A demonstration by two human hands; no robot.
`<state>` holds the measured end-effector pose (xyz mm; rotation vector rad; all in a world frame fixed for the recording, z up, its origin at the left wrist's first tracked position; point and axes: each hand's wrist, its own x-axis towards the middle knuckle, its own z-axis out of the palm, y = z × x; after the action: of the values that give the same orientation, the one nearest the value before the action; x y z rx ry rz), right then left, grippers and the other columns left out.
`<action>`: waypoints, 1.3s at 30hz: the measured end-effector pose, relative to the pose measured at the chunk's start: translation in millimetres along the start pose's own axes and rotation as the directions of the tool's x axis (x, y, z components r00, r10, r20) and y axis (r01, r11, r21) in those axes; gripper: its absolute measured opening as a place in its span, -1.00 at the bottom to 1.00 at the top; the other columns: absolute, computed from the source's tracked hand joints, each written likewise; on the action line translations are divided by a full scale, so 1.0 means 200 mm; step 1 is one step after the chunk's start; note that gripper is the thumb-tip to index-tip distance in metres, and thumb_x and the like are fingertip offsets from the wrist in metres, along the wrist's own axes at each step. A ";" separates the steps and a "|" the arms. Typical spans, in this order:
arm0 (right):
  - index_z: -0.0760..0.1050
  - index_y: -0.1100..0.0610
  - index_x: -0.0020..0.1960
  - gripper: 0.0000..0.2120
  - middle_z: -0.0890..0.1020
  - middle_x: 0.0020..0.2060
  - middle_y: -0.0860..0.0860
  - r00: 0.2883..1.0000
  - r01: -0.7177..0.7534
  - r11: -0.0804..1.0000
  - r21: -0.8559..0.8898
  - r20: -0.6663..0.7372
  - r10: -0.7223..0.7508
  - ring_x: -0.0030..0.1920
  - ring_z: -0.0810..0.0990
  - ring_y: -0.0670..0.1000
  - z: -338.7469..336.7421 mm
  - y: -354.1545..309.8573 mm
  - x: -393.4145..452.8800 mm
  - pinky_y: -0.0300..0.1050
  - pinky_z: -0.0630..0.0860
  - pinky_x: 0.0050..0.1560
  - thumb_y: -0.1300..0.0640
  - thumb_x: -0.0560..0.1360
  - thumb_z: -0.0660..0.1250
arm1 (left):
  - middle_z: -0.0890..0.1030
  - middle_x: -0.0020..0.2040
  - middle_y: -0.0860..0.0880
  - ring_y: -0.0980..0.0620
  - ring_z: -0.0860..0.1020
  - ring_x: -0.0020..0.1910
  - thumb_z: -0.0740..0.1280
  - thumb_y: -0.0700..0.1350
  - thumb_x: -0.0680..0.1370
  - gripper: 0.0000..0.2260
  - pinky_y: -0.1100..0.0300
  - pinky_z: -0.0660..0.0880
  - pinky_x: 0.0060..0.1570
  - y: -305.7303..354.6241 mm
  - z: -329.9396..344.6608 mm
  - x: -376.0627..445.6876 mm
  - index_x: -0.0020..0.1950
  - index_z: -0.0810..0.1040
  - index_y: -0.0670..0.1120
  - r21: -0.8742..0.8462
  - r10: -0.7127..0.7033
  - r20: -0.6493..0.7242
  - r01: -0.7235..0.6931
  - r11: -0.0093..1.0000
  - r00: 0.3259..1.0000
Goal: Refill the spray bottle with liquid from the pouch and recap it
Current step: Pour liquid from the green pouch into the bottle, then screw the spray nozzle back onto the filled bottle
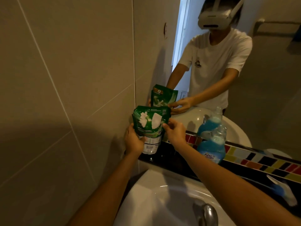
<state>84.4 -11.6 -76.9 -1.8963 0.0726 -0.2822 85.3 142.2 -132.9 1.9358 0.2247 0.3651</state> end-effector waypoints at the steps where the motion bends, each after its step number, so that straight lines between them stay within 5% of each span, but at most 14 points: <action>1: 0.58 0.07 0.02 -0.87 0.63 -0.16 -0.01 1.000 -0.002 1.000 -0.002 0.004 0.002 -0.06 0.63 0.03 0.02 0.01 0.02 -0.01 0.58 0.03 0.22 0.53 0.31 | 0.56 0.19 -0.20 -0.16 0.56 0.15 0.47 -0.33 0.40 -0.47 0.07 0.51 0.09 0.00 0.01 0.02 0.32 0.40 -0.18 -0.009 -0.027 -0.026 0.027 1.000 0.999; 3: 0.58 0.06 0.04 -0.86 0.65 -0.16 0.00 1.000 -0.007 1.000 -0.004 -0.007 0.006 -0.08 0.63 0.02 0.05 0.04 0.05 0.01 0.59 0.02 0.19 0.53 0.31 | 0.56 0.19 -0.21 -0.15 0.55 0.16 0.45 -0.37 0.40 -0.51 0.15 0.50 0.08 -0.01 0.03 0.06 0.30 0.42 -0.21 -0.046 -0.043 -0.072 0.039 0.998 0.996; 7: 0.57 0.04 0.14 -0.80 0.69 -0.07 0.03 1.000 0.004 1.000 -0.023 0.008 -0.003 -0.06 0.65 0.00 0.08 0.09 0.08 0.10 0.60 0.05 0.15 0.53 0.31 | 0.53 0.20 -0.23 -0.23 0.52 0.20 0.44 -0.38 0.37 -0.46 -0.22 0.49 0.20 -0.11 0.08 0.11 0.31 0.39 -0.21 -0.018 0.031 -0.106 -0.033 0.999 0.994; 11: 0.39 0.12 0.40 -0.55 0.60 0.21 0.10 0.998 0.064 0.996 -0.063 0.028 -0.062 0.21 0.56 0.03 0.02 0.06 -0.02 -0.06 0.50 0.23 0.17 0.52 0.33 | 0.45 0.32 -0.25 -0.24 0.44 0.32 0.42 -0.38 0.41 -0.39 -0.26 0.40 0.31 -0.12 0.07 0.05 0.41 0.29 -0.19 -0.008 0.063 -0.115 -0.065 0.998 0.991; 16: 0.47 0.18 0.29 -0.65 0.61 0.13 0.11 0.951 0.302 0.949 -0.089 0.090 -0.295 0.13 0.58 -0.03 -0.24 0.05 -0.33 -0.29 0.53 0.11 0.22 0.51 0.34 | 0.37 0.37 -0.30 -0.18 0.36 0.36 0.35 -0.36 0.48 -0.43 0.17 0.29 0.34 0.11 0.06 -0.22 0.47 0.26 -0.27 0.020 0.250 -0.218 -0.252 0.968 0.943; 20: 0.57 0.12 0.16 -0.78 0.66 -0.05 0.00 0.924 0.381 0.909 -0.168 0.080 -0.373 -0.04 0.63 -0.14 -0.62 0.21 -0.60 -0.30 0.58 -0.07 0.19 0.52 0.36 | 0.40 0.35 -0.24 -0.05 0.37 0.36 0.34 -0.22 0.51 -0.52 0.22 0.30 0.39 0.25 0.17 -0.46 0.42 0.36 -0.25 0.004 0.455 -0.158 -0.460 0.888 0.876; 23: 0.57 0.04 0.09 -0.83 0.64 -0.10 -0.09 0.956 0.268 0.919 -0.290 -0.042 -0.292 -0.09 0.62 -0.19 -0.96 0.40 -0.70 -0.26 0.59 -0.11 0.18 0.50 0.37 | 0.44 0.32 -0.17 0.07 0.39 0.31 0.37 -0.21 0.52 -0.56 0.31 0.33 0.35 0.32 0.34 -0.57 0.38 0.41 -0.25 -0.061 0.526 0.022 -0.524 0.850 0.850; 28: 0.58 0.09 0.10 -0.80 0.60 0.02 0.03 0.947 -0.094 0.866 -0.491 -0.313 -0.074 0.05 0.57 0.00 -1.49 0.69 -0.69 -0.04 0.55 0.12 0.15 0.47 0.39 | 0.37 0.41 -0.14 0.01 0.37 0.36 0.44 -0.13 0.51 -0.45 0.22 0.32 0.28 0.43 0.62 -0.68 0.45 0.34 -0.16 -0.110 0.401 0.276 -0.386 0.916 0.874; 33: 0.48 -0.01 0.31 -0.48 0.28 0.38 0.17 0.943 -0.334 0.699 -0.633 -0.220 0.251 0.38 0.27 0.25 -1.77 0.91 -0.66 0.16 0.32 0.37 0.09 0.38 0.51 | 0.41 0.39 -0.11 0.00 0.41 0.35 0.50 -0.06 0.44 -0.36 0.15 0.41 0.27 0.45 0.81 -0.69 0.45 0.33 -0.12 -0.155 0.284 0.345 -0.244 0.957 0.894; 39: 0.45 -0.04 0.34 -0.46 0.28 0.39 0.18 0.945 -0.325 0.701 -0.635 -0.188 0.268 0.38 0.31 0.25 -1.83 1.09 -0.63 0.14 0.35 0.34 0.12 0.39 0.49 | 0.51 0.33 -0.08 0.01 0.48 0.29 0.51 -0.02 0.43 -0.39 0.07 0.47 0.27 0.44 0.91 -0.71 0.41 0.40 -0.11 -0.171 0.221 0.262 -0.180 0.969 0.940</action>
<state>-102.0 -399.5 -187.8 -2.5366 0.6069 -0.1096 17.0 -94.9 -136.0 1.8451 -0.1825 0.2304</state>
